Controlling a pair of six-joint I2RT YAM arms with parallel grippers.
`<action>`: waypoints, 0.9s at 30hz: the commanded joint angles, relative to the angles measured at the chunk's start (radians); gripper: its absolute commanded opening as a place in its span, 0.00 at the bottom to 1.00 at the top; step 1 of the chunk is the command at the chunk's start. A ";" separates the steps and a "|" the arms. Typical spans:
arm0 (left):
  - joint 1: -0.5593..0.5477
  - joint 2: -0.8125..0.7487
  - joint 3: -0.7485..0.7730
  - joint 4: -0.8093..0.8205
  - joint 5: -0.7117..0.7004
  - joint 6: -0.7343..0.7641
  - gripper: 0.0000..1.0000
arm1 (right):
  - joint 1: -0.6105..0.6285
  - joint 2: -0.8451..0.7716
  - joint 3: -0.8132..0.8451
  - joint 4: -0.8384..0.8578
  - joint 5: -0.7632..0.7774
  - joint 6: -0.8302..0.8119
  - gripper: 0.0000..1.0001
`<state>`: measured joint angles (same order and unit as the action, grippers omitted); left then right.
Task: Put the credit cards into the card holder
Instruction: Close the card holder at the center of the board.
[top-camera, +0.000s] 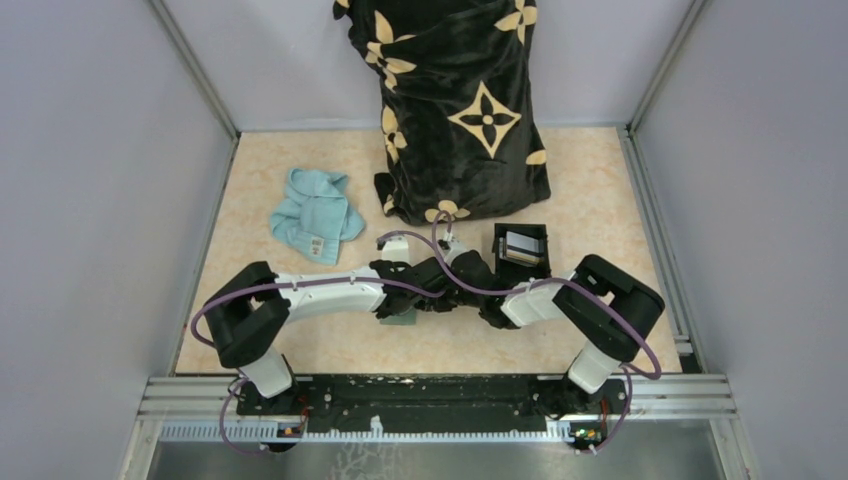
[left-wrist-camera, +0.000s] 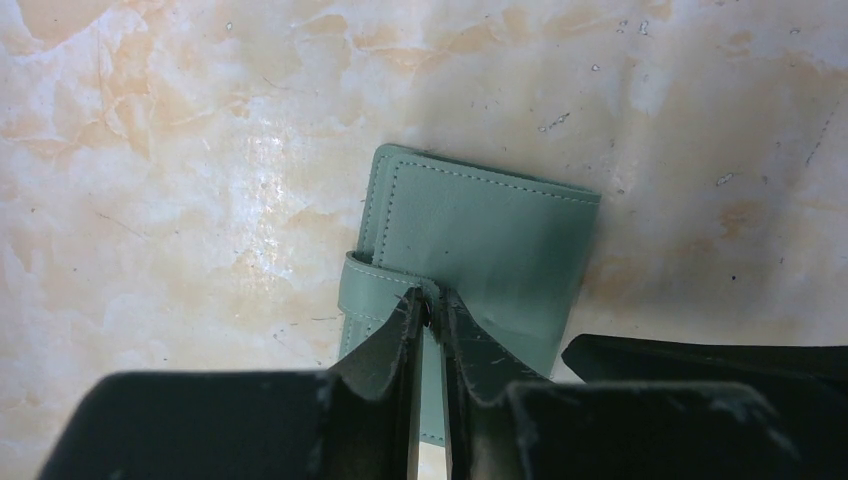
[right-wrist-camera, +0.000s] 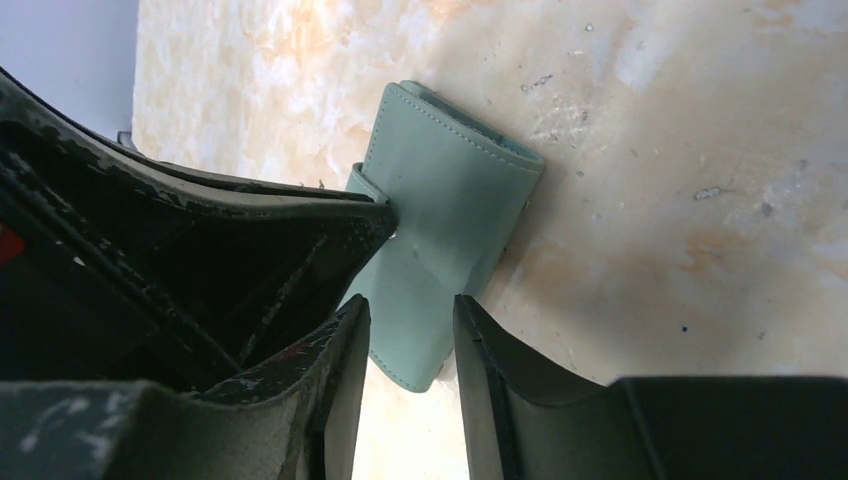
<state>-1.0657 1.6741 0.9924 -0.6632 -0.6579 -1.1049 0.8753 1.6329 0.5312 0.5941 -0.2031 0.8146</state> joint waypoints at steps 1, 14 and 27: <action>-0.008 0.036 0.009 0.048 0.028 -0.042 0.16 | 0.006 -0.057 -0.004 -0.020 0.028 -0.031 0.39; -0.008 0.052 0.033 0.045 0.034 -0.032 0.21 | 0.005 -0.016 -0.002 0.006 0.008 -0.025 0.39; -0.011 0.045 0.036 0.036 0.031 -0.052 0.20 | 0.006 -0.007 -0.007 0.022 0.000 -0.020 0.29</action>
<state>-1.0657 1.6947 1.0149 -0.6575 -0.6601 -1.1072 0.8753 1.6146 0.5301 0.5537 -0.1944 0.8043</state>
